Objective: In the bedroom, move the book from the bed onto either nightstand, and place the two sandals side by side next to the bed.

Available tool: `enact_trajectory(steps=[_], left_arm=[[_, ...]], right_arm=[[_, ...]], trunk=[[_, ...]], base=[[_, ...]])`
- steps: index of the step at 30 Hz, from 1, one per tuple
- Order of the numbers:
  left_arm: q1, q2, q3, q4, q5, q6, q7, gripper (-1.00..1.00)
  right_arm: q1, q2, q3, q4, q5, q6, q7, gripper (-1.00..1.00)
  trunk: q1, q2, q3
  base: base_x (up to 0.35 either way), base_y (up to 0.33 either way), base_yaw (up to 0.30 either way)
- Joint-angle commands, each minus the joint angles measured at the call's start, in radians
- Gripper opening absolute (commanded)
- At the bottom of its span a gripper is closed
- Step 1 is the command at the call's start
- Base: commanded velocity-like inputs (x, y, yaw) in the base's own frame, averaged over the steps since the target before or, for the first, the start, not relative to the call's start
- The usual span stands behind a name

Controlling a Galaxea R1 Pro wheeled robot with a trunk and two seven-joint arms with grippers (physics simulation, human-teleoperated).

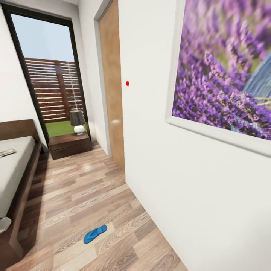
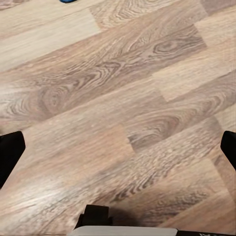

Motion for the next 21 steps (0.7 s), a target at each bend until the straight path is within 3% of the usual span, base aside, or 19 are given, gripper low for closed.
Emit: enact_trajectory(steps=[1,21], left_arm=[[0.000,-0.001,0.002,0.000,0.007,-0.002,-0.001,1.00],[0.000,-0.001,0.002,0.000,0.007,-0.002,-0.001,1.00]], right_arm=[[0.000,0.000,-0.001,0.000,0.001,-0.003,-0.001,1.00],[0.000,0.002,-0.001,0.000,0.001,-0.003,-0.001,1.00]], trunk=[[0.000,0.000,-0.001],[0.000,0.000,-0.001]], base=[[0.000,0.000,0.293],[0.000,0.000,0.293]])
